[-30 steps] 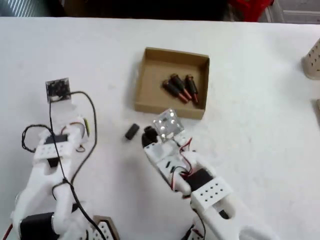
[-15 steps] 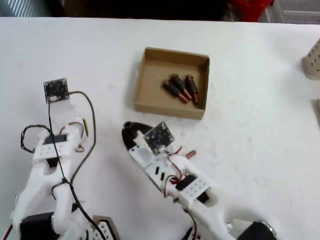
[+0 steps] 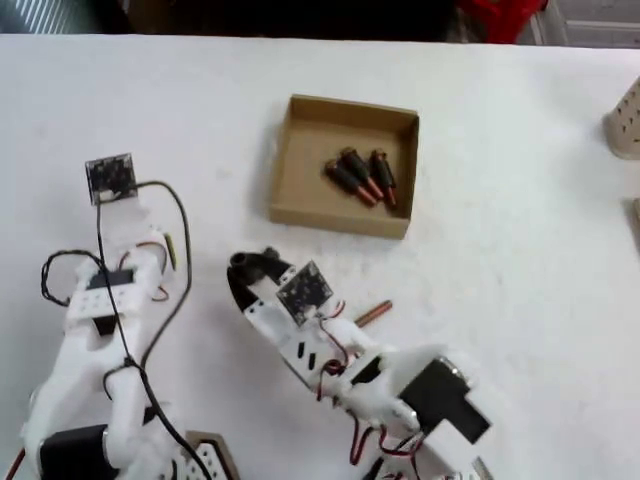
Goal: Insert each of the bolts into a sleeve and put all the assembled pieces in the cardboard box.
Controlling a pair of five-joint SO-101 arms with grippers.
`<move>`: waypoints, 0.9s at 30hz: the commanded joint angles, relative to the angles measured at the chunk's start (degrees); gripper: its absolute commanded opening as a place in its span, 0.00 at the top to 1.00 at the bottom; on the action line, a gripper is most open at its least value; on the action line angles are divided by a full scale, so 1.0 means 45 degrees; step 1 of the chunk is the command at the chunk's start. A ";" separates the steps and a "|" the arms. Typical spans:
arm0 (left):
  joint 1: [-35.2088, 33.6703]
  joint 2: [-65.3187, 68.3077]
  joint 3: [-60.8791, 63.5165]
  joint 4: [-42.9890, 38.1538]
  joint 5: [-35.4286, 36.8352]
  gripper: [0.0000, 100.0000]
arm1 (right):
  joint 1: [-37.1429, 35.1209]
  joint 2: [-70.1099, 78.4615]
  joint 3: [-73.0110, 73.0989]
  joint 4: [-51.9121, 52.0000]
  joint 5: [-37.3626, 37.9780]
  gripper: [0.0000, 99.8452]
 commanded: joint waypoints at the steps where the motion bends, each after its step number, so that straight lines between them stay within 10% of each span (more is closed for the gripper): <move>1: -0.0088 -0.0518 -0.0117 -0.0352 0.0078 0.98 | -0.0107 0.0322 -0.0488 -0.1319 -0.0215 0.98; 17: -0.0107 -0.0537 -0.0117 -0.0352 0.0098 0.98 | -0.0850 0.5519 -0.2344 -0.7082 -0.0215 0.98; 27: -0.0107 -0.0537 -0.0195 -0.0567 0.0098 0.98 | -0.1065 0.4855 -0.2383 -0.5753 -0.0254 0.98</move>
